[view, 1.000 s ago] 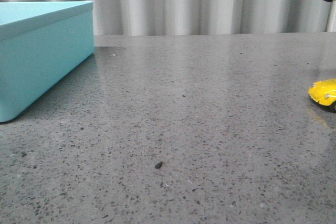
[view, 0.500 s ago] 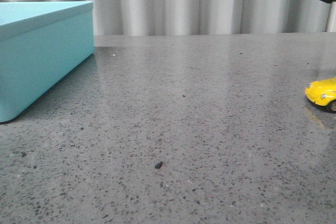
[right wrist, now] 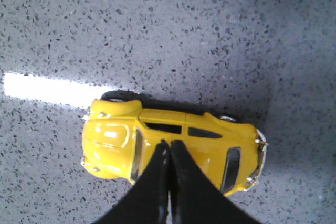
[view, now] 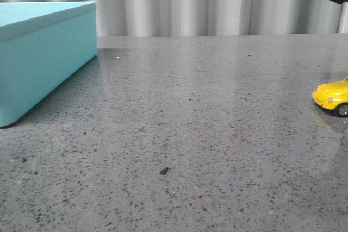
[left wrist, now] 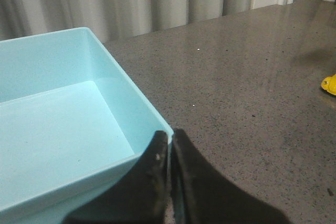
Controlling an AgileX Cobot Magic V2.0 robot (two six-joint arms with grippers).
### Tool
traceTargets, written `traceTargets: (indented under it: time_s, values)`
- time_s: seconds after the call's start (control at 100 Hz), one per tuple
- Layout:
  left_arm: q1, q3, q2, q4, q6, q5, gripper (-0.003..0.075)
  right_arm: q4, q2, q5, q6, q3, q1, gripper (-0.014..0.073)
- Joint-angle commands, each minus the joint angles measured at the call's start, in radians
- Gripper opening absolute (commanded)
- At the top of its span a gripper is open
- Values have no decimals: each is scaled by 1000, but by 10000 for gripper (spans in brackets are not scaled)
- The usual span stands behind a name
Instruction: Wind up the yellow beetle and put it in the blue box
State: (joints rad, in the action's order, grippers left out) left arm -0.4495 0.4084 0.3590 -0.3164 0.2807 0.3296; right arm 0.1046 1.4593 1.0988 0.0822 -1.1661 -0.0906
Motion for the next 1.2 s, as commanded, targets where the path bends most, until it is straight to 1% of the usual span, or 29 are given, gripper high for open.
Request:
traceTargets:
  time_s: [0.0, 0.59, 0.93, 1.01, 1.13, 1.19]
  values:
    - [-8, 37, 16, -9, 1, -66, -21, 0, -23, -10, 5, -9, 6, -72]
    - [-8, 37, 16, -9, 1, -95, -21, -19, -23, -10, 5, -9, 6, -72]
    - [-8, 37, 16, -9, 1, -95, -21, -97, -23, 3, -3, -9, 23, -72]
    - [-8, 37, 16, -9, 1, -95, -21, -111, -23, 14, -5, -9, 44, -72]
    - [-8, 37, 16, -9, 1, -95, -21, -183, -23, 27, -47, -9, 80, -72]
    - [-8, 37, 16, -9, 1, -95, -21, -190, -23, 27, -48, -9, 96, -72]
